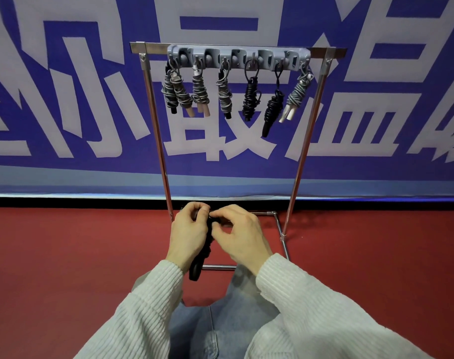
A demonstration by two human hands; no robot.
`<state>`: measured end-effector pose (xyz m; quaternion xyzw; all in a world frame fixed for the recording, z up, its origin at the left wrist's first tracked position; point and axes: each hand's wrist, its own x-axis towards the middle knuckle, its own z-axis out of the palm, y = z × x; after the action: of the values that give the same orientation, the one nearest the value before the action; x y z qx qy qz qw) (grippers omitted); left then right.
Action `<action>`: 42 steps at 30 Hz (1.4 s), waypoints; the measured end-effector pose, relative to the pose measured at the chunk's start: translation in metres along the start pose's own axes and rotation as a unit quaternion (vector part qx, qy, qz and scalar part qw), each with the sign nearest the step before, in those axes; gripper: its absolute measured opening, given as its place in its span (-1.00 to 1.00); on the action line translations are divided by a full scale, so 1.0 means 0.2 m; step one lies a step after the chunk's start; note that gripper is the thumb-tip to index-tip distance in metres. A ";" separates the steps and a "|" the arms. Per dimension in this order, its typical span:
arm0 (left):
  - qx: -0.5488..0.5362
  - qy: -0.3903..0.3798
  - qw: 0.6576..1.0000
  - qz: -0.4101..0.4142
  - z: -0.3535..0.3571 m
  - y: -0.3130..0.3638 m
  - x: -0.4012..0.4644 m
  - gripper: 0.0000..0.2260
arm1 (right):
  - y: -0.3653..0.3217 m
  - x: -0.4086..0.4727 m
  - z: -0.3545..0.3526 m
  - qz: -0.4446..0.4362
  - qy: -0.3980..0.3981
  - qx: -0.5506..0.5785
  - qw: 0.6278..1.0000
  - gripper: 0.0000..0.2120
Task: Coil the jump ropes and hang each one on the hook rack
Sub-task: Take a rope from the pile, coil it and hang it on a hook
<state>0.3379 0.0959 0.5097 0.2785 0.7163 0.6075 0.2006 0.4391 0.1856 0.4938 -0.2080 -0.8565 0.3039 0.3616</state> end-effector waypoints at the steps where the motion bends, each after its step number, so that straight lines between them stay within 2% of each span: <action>1: -0.001 0.000 1.000 -0.002 0.00 0.00 0.00 -0.84 | 0.00 0.00 0.00 0.010 -0.004 0.011 1.000 -0.83; 6: -0.019 -0.016 1.000 -0.006 0.00 -0.01 -0.01 -0.84 | 0.00 0.02 0.03 0.056 -0.006 -0.011 0.998 -0.94; 8: -0.029 -0.027 0.999 0.002 0.01 -0.01 -0.02 -0.82 | -0.03 0.05 0.01 0.127 -0.034 0.048 0.990 -0.88; 10: -0.037 -0.044 0.998 0.000 0.02 -0.02 -0.01 -0.78 | -0.06 0.07 -0.03 0.215 -0.071 0.203 0.953 -0.82; 13: -0.039 -0.075 0.996 0.002 -0.01 -0.04 -0.02 -0.79 | -0.06 0.07 -0.05 0.289 -0.095 0.398 0.865 -0.78; 16: -0.019 -0.086 0.996 0.024 -0.03 -0.05 -0.05 -0.84 | -0.04 0.07 -0.06 0.331 -0.089 0.488 0.803 -0.76; 18: -0.057 -0.098 0.994 -0.004 -0.02 -0.05 -0.05 -0.87 | -0.04 0.07 -0.06 0.349 -0.085 0.522 0.774 -0.74; 19: -0.074 -0.103 0.992 -0.022 -0.02 -0.06 -0.05 -0.83 | -0.04 0.07 -0.05 0.349 -0.085 0.513 0.780 -0.73; 21: -0.072 -0.098 0.992 -0.037 -0.01 -0.08 -0.04 -0.75 | -0.04 0.05 -0.04 0.325 -0.087 0.452 0.826 -0.72; 24: 0.021 -0.085 0.996 0.007 -0.01 -0.10 -0.06 -0.77 | -0.05 0.04 -0.03 0.296 -0.106 0.392 0.865 -0.73; 27: 0.173 -0.092 0.975 0.106 -0.03 -0.14 -0.04 -0.83 | -0.04 0.04 -0.04 0.303 -0.108 0.365 0.874 -0.73; 30: 0.248 -0.125 0.947 0.160 -0.06 -0.17 -0.03 -0.85 | -0.05 0.04 -0.06 0.321 -0.101 0.366 0.867 -0.77; 35: 0.270 -0.155 0.931 0.190 -0.09 -0.24 -0.05 -0.76 | -0.08 0.04 -0.06 0.324 -0.175 0.365 0.855 -0.95; 39: 0.272 -0.190 0.925 0.183 -0.07 -0.26 -0.08 -0.97 | -0.11 0.07 -0.05 0.289 -0.222 0.287 0.886 -0.94; 41: 0.267 -0.188 0.925 0.194 -0.07 -0.25 -0.09 -0.89 | -0.14 0.07 -0.07 0.273 -0.234 0.270 0.893 -0.94; 42: 0.272 -0.187 0.925 0.190 -0.07 -0.24 -0.10 -0.92 | -0.14 0.08 -0.08 0.269 -0.235 0.268 0.895 -0.91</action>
<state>0.3362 0.0678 0.4651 0.5615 0.7374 0.3528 0.1284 0.4372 0.1802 0.5285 -0.2477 -0.7139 0.6478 0.0965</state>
